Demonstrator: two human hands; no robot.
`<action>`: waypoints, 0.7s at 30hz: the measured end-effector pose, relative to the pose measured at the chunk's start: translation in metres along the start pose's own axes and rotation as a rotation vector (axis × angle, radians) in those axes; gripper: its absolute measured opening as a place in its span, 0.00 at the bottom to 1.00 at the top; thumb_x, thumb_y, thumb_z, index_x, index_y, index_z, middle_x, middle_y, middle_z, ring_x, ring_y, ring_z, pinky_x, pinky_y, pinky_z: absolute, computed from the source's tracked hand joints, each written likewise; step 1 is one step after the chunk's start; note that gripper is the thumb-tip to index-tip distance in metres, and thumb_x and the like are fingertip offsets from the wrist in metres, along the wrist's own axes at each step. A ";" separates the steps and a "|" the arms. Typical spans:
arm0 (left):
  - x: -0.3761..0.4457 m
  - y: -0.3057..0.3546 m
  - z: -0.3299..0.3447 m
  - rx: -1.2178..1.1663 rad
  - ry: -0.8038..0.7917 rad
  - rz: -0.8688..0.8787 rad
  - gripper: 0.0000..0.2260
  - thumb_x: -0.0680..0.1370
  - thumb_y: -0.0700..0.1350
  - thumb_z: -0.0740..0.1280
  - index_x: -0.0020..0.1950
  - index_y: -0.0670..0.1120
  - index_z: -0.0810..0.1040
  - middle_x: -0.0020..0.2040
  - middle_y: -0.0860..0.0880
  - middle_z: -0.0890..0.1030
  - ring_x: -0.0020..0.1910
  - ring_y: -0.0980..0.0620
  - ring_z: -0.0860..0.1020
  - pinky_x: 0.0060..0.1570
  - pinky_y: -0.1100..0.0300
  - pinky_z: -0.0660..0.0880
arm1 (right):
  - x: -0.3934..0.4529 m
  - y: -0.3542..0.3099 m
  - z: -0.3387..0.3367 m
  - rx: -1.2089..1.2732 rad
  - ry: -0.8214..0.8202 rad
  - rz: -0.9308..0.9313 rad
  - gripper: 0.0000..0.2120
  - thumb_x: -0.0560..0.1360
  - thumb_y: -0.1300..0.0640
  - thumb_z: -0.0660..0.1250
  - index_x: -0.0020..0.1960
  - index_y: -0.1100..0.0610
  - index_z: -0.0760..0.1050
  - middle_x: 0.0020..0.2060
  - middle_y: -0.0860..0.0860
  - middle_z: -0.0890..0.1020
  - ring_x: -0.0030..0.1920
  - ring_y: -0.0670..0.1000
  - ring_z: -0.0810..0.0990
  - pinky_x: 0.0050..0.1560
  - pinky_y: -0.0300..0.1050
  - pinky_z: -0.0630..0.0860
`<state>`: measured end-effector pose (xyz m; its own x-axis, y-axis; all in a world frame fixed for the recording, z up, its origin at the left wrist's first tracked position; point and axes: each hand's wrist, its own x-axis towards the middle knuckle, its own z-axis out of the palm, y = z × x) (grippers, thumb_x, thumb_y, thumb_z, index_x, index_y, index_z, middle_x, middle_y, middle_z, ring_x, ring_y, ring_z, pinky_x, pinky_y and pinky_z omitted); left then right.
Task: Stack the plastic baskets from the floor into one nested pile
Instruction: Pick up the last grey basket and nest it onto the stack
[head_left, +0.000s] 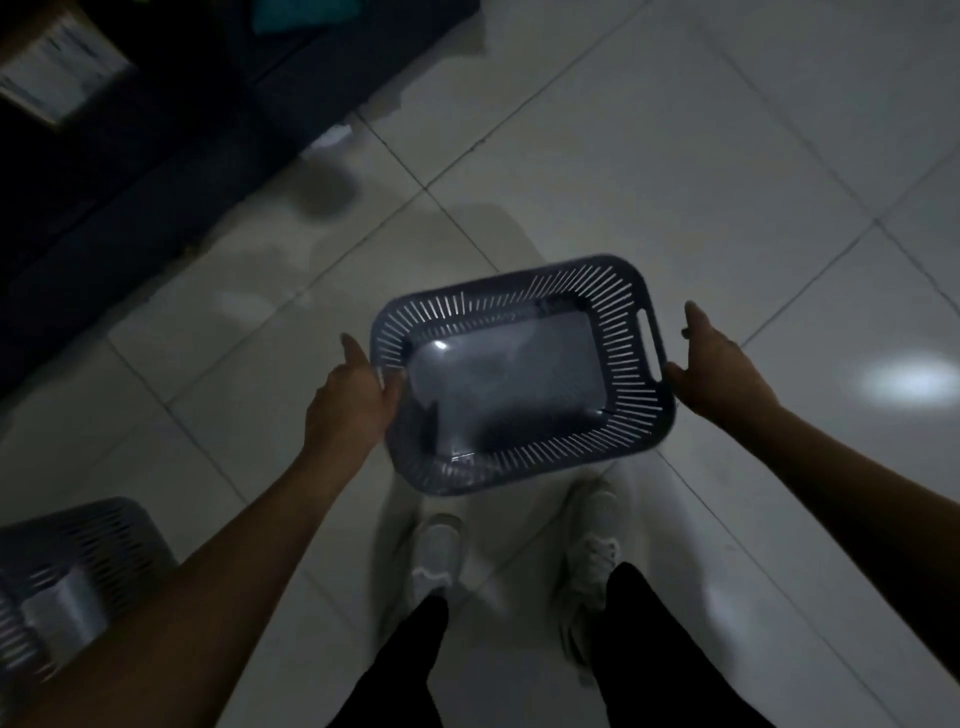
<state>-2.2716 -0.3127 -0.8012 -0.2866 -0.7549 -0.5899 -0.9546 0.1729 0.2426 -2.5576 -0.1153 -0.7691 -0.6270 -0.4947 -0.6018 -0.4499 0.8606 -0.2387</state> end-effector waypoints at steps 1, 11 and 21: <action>0.005 -0.003 0.012 -0.029 -0.015 -0.013 0.37 0.79 0.57 0.62 0.79 0.38 0.50 0.61 0.34 0.78 0.55 0.36 0.79 0.44 0.51 0.73 | 0.010 0.004 0.006 -0.001 -0.034 0.018 0.41 0.73 0.60 0.69 0.77 0.60 0.47 0.67 0.65 0.72 0.64 0.63 0.74 0.60 0.56 0.72; 0.021 -0.011 0.035 -0.090 0.025 -0.011 0.20 0.79 0.40 0.58 0.71 0.46 0.60 0.50 0.41 0.79 0.41 0.43 0.78 0.40 0.50 0.75 | 0.037 0.016 0.043 0.141 -0.139 0.025 0.25 0.76 0.63 0.65 0.69 0.60 0.58 0.61 0.64 0.76 0.46 0.57 0.79 0.42 0.52 0.79; 0.000 0.009 -0.068 -0.102 0.136 0.115 0.24 0.78 0.37 0.58 0.73 0.47 0.59 0.46 0.43 0.76 0.41 0.42 0.75 0.39 0.51 0.70 | -0.023 -0.040 -0.032 0.258 0.001 0.037 0.29 0.73 0.66 0.67 0.70 0.60 0.58 0.63 0.63 0.76 0.45 0.54 0.76 0.40 0.47 0.75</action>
<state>-2.2748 -0.3542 -0.7468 -0.3734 -0.8135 -0.4458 -0.9010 0.2035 0.3832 -2.5456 -0.1416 -0.7210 -0.6404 -0.4624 -0.6132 -0.2495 0.8804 -0.4033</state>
